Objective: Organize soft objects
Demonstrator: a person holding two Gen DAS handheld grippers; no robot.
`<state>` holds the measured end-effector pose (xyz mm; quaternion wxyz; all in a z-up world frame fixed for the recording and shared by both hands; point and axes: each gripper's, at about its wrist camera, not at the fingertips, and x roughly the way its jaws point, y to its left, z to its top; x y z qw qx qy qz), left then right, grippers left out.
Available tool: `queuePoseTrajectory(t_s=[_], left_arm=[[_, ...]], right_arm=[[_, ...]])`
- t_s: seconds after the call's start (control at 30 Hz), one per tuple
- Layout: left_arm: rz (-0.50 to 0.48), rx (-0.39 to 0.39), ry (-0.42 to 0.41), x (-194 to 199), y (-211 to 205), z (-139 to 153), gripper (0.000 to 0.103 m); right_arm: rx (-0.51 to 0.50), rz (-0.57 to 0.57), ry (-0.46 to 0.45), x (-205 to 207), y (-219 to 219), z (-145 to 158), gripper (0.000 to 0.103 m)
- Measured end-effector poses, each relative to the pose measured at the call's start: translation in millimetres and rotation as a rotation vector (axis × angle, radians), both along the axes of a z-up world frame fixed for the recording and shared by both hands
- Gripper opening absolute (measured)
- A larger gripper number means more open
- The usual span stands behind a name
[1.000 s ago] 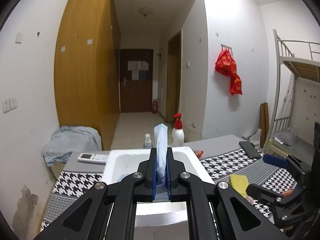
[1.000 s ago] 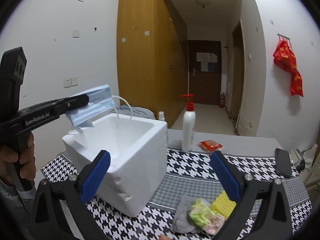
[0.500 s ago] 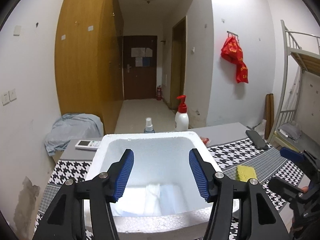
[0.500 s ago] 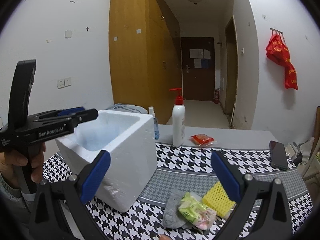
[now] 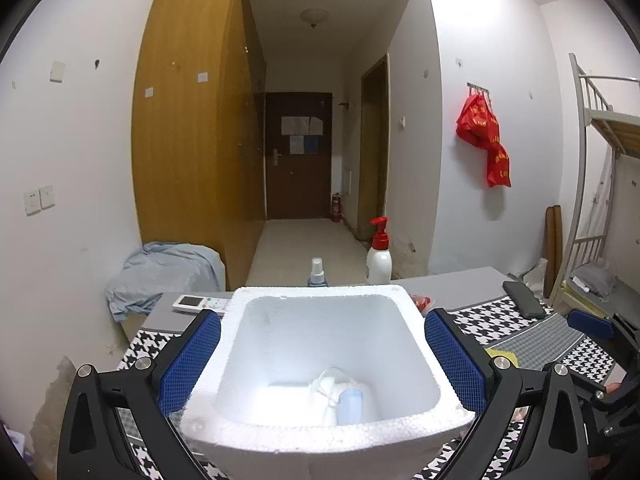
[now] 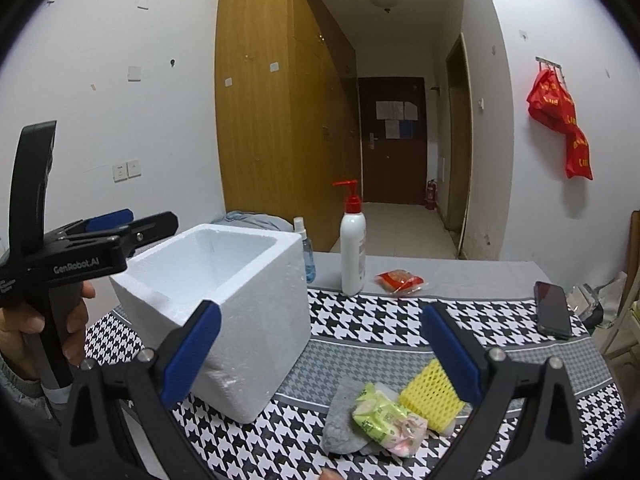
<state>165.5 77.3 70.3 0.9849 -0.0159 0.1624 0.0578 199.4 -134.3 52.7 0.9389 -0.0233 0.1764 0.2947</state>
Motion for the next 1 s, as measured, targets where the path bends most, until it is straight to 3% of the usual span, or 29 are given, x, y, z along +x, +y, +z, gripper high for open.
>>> queuePoseTrajectory(t_s=[0.67, 1.0], left_arm=[[0.001, 0.056, -0.082, -69, -24, 16, 0.102], [-0.039, 0.060, -0.128, -97, -45, 5, 0.102]], right_arm=[[0.032, -0.035, -0.075, -58, -28, 18, 0.102], [0.059, -0.054, -0.119, -86, -46, 13, 0.102]])
